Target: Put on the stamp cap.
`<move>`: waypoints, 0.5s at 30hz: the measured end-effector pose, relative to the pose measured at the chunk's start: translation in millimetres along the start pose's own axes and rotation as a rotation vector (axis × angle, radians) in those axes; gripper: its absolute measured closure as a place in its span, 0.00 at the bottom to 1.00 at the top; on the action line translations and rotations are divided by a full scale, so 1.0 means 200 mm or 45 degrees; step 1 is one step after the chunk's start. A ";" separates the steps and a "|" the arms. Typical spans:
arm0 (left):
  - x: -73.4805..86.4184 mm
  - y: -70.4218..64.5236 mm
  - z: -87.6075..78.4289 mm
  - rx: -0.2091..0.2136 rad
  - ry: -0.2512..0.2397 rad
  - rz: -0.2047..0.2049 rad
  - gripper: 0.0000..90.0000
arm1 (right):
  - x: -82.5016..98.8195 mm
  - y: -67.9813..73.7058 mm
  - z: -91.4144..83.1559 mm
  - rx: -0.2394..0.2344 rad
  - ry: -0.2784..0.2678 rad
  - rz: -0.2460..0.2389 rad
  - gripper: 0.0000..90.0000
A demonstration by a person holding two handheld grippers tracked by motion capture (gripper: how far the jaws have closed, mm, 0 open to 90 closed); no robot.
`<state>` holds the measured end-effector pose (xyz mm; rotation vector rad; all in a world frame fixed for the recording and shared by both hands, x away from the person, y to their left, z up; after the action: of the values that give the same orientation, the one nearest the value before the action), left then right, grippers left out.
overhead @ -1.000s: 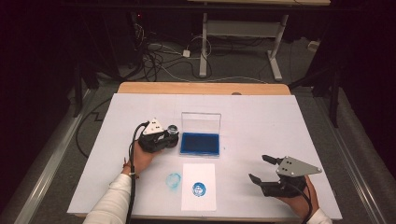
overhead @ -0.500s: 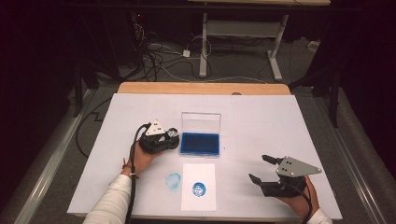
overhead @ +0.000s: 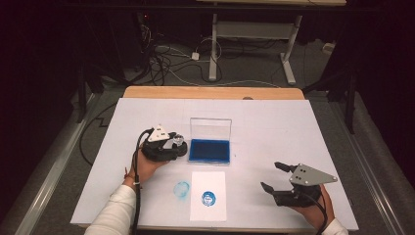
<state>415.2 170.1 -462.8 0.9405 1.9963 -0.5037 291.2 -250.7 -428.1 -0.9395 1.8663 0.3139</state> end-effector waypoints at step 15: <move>-0.03 -0.02 -0.10 -0.063 -0.060 0.087 0.22 | -0.01 0.00 -0.01 0.010 -0.027 -0.012 0.25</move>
<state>403.8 177.0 -446.2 0.9546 1.9191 -0.4331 289.8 -251.3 -425.9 -0.9359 1.8423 0.3095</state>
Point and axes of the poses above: each handheld gripper's, and its own axes: z roughly forward along the jaws, x roughly out of its underside, y roughly to its left, the point moved 1 cm from there along z, roughly forward along the jaws, and after that the axes turned 3 degrees about x, right-handed, at the moved point
